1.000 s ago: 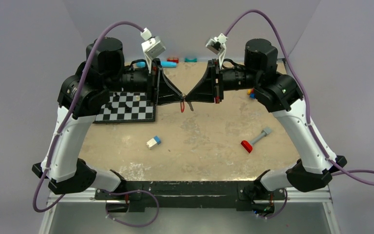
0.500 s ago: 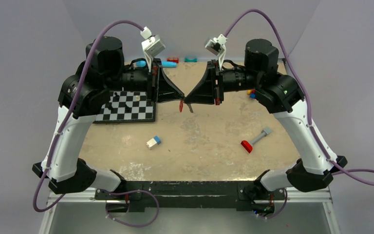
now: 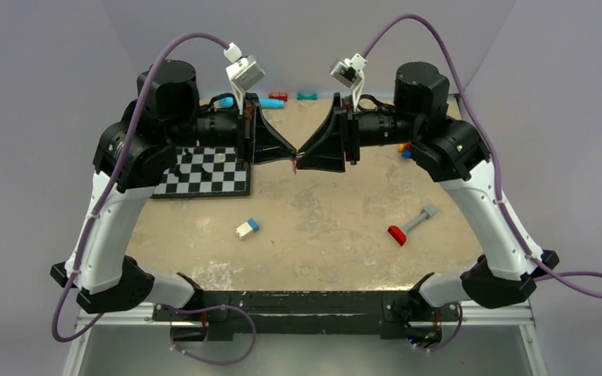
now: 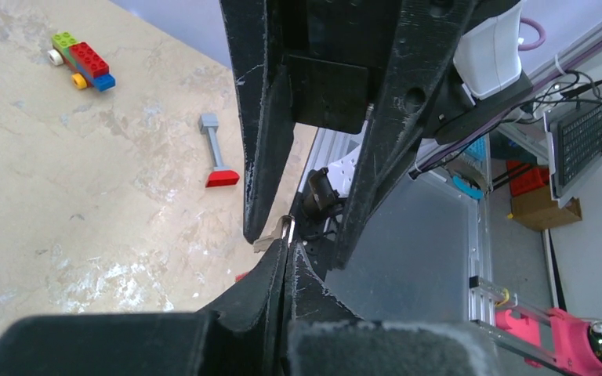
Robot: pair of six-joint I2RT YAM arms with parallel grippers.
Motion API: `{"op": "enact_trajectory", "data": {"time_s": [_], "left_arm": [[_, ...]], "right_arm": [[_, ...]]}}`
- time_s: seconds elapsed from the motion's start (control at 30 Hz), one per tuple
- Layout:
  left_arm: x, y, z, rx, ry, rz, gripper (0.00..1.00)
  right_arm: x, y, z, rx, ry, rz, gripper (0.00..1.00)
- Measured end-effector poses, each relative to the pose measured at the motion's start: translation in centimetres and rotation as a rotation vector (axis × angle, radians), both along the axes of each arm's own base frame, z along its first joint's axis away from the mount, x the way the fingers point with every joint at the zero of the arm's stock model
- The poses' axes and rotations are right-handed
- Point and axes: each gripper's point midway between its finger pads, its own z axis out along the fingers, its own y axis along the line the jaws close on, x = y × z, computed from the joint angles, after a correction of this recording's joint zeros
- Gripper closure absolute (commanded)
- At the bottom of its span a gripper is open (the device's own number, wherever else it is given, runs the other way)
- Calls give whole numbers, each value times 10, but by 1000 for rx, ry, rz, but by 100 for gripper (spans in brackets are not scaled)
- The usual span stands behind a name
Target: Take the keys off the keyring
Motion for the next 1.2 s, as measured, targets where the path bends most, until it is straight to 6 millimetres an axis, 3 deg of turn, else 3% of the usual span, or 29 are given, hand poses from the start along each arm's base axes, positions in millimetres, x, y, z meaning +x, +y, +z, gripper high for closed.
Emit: {"op": "enact_trajectory", "data": {"time_s": [0.1,0.5,0.97,1.0,1.1,1.2], "left_arm": [[1,0,2,-14,3,10,100],[4,-3,9,-84,33,47,100],[4,1,21,-136,16,93,100],[4,1,22,-139,17,95,100],[5,1,24,-149,13,100,100],[6,1,26,-152,15,107,100]], "right_arm": [[1,2,4,22,-9,1,41],[4,4,19,120,-40,-23,71],[3,5,23,157,-39,-27,68],[3,5,22,157,-38,-27,70],[3,5,22,159,-34,-27,89],[3,4,23,160,-32,-28,98]]}}
